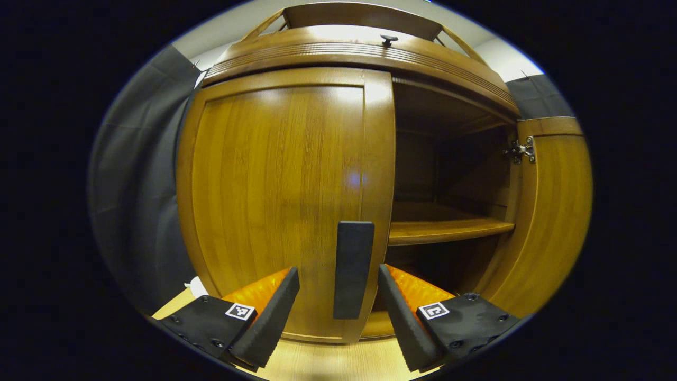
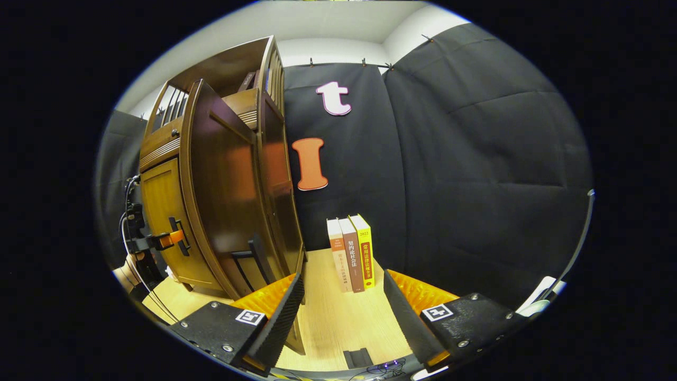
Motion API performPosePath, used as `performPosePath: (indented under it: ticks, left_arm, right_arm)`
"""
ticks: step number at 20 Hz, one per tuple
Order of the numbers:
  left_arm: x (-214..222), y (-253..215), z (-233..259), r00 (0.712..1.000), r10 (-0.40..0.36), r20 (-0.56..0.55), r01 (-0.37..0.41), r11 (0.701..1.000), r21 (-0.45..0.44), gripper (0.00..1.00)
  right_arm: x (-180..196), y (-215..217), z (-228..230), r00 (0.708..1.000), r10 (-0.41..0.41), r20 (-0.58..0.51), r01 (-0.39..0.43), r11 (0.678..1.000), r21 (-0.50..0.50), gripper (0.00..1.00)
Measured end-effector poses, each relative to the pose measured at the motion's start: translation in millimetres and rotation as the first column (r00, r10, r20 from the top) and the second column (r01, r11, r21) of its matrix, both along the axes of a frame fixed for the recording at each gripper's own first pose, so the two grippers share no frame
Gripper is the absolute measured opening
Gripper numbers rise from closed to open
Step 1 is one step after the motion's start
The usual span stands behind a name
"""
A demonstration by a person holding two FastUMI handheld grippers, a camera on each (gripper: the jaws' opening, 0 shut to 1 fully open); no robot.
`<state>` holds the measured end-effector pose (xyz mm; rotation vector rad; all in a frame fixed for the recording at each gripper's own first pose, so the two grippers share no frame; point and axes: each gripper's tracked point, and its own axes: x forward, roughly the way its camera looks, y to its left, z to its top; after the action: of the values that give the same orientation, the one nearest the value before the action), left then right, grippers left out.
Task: Open the right door of the double-door shoe cabinet with the right hand, and open the left door with the left hand.
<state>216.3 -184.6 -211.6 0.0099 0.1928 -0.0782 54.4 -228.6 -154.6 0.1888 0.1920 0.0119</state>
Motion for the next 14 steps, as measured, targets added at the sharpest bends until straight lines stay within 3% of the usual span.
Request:
performPosePath:
  ticks: [5, 6, 14]
  left_arm:
    - [7.9, -2.7, -10.7, 1.000, -0.014, -0.012, 0.014, 1.000, -0.022, 0.88]
    - [8.6, -2.1, -10.8, 1.000, -0.017, -0.010, 0.017, 1.000, -0.022, 0.94]
    - [12.5, -13.1, -12.2, 0.999, -0.048, 0.007, 0.049, 0.999, -0.016, 0.54]
  right_arm:
    - [0.9, -7.4, 1.2, 0.999, -0.037, 0.000, 0.037, 0.999, 0.004, 0.99]
    - [1.0, -7.0, 2.4, 0.999, -0.043, 0.002, 0.043, 0.999, 0.002, 0.99]
    - [-0.8, -1.6, 7.3, 0.998, -0.063, 0.005, 0.063, 0.998, -0.011, 0.99]
